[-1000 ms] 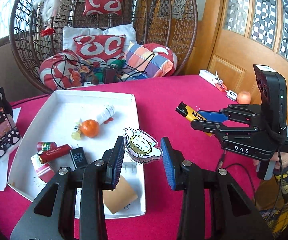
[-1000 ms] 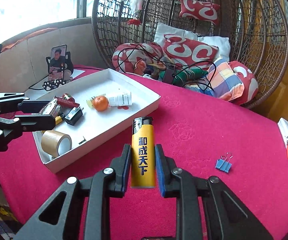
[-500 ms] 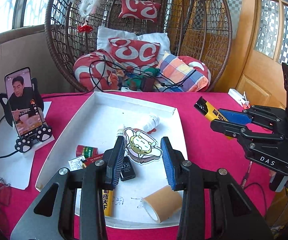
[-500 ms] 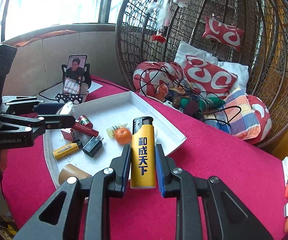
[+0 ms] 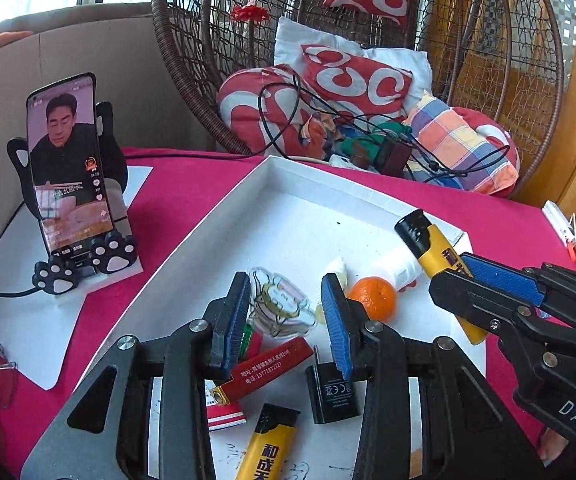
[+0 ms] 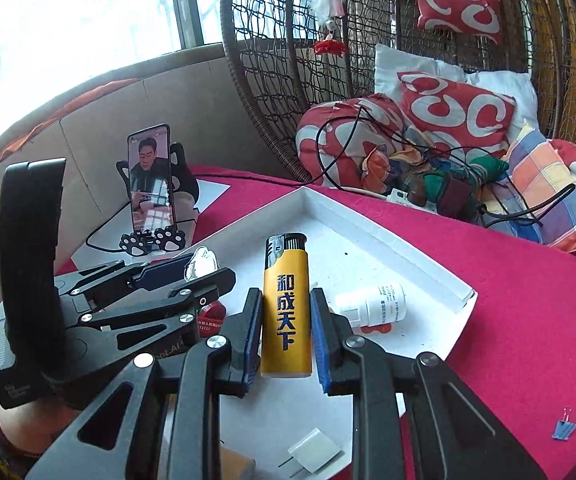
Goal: Organize rigid objects
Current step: 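Carry the yellow lighter into the white tray and open the right tool, then move both open tools back to the table toward the clip and pen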
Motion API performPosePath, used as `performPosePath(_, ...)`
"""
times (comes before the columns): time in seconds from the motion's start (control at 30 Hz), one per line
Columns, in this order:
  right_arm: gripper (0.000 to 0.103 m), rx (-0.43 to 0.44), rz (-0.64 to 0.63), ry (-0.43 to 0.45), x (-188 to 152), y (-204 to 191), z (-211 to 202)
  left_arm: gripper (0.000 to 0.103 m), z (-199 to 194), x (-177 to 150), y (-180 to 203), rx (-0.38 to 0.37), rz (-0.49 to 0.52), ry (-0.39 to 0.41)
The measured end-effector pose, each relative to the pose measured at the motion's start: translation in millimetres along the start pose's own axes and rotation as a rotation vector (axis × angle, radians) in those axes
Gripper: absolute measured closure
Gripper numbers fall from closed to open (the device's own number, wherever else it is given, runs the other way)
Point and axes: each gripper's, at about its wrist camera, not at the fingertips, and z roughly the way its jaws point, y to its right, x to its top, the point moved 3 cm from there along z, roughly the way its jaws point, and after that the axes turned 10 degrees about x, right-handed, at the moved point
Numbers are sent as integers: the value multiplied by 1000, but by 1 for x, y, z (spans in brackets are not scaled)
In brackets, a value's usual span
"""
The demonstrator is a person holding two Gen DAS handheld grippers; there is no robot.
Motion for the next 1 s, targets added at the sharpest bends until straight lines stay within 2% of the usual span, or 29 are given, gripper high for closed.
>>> performPosePath(0.07, 80, 6, 29, 9, -6, 5, 0, 57, -2, -4, 2, 32, 17, 12)
performPosePath(0.13, 78, -9, 32, 16, -10, 8, -3, 12, -5, -7, 4, 54, 28, 27)
performPosePath(0.23, 56, -37, 53, 72, -15, 13, -19, 0, -10, -10, 5, 87, 28, 44)
performPosePath(0.3, 20, -53, 74, 119, -16, 16, -33, 0, -13, -11, 7, 103, 29, 46)
performPosePath(0.47, 0, -34, 90, 208, -17, 16, -62, 0, -24, -12, 17, 99, 44, 54)
performPosePath(0.73, 0, -89, 76, 331, -26, 27, -115, 0, -45, -16, 39, 39, 82, 67)
performPosePath(0.87, 0, -155, 121, 410, -35, 50, -159, 0, -62, -19, 63, -38, 128, 103)
performPosePath(1.0, 0, -251, 186, 490, -52, 84, -210, 0, -73, -30, 101, -129, 214, 97)
